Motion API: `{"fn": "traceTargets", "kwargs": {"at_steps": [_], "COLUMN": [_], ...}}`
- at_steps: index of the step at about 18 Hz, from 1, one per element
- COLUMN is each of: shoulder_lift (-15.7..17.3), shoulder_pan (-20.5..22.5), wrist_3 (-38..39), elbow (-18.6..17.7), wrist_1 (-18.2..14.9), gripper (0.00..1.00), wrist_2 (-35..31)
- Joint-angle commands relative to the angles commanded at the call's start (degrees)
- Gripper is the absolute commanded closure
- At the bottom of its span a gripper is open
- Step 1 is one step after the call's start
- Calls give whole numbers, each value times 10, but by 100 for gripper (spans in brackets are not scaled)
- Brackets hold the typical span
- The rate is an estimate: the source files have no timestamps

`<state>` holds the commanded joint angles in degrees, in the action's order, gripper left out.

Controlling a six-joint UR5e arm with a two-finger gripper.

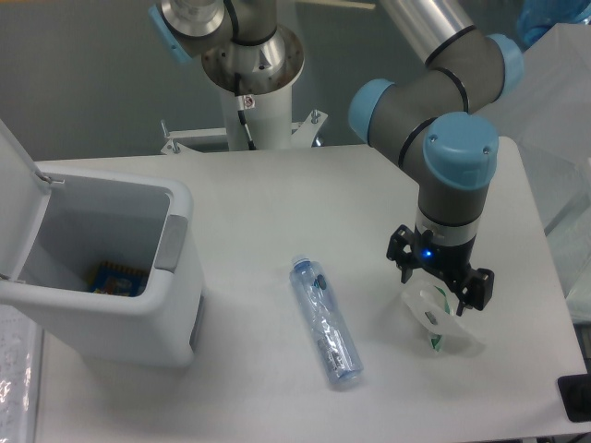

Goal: Place the trash in the trash can
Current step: 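Lower the gripper onto the crumpled white wrapper and close on it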

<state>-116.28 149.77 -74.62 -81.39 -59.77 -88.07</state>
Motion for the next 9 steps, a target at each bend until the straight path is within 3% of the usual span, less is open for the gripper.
{"fn": "traceTargets", "kwargs": {"at_steps": [6,9], "shoulder_lift": [0,0], "shoulder_pan": [-10,-10], "wrist_3": [3,6], "elbow": [-16,-27], "wrist_1": [4,23], "gripper": [0,0], "wrist_2": [2,3]}}
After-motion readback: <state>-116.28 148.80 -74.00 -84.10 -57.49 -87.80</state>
